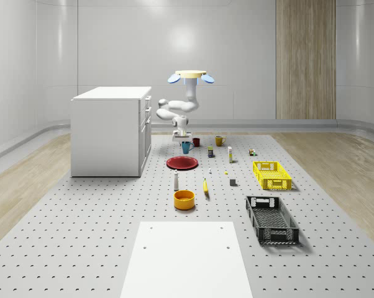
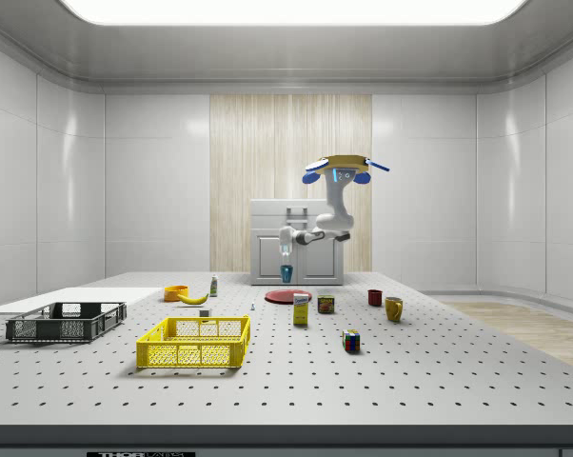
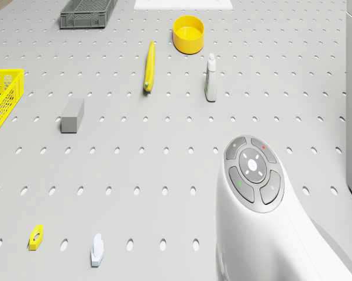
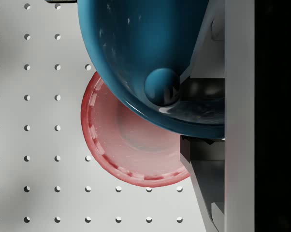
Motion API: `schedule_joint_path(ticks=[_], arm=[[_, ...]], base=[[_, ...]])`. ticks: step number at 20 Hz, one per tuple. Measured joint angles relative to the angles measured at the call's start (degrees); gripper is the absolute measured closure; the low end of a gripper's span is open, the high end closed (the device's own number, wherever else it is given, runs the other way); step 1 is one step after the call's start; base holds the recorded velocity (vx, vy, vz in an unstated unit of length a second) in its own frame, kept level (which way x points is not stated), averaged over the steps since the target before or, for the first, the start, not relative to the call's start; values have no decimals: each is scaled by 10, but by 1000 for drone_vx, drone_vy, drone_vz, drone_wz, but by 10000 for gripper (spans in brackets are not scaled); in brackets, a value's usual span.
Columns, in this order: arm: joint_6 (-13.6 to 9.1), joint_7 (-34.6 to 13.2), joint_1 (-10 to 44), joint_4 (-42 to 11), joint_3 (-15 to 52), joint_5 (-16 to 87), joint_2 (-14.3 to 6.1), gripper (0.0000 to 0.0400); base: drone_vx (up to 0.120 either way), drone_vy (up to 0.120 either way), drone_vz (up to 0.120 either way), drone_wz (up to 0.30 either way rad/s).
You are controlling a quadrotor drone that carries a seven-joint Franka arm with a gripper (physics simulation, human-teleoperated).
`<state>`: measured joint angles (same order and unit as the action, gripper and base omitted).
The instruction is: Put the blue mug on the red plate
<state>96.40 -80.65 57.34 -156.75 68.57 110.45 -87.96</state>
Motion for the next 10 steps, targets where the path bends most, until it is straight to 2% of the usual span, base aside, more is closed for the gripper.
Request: schedule_joint_path(ticks=[10], arm=[[35, 37, -8, 39, -46, 36, -2, 300]], base=[[0, 0, 0, 0]])
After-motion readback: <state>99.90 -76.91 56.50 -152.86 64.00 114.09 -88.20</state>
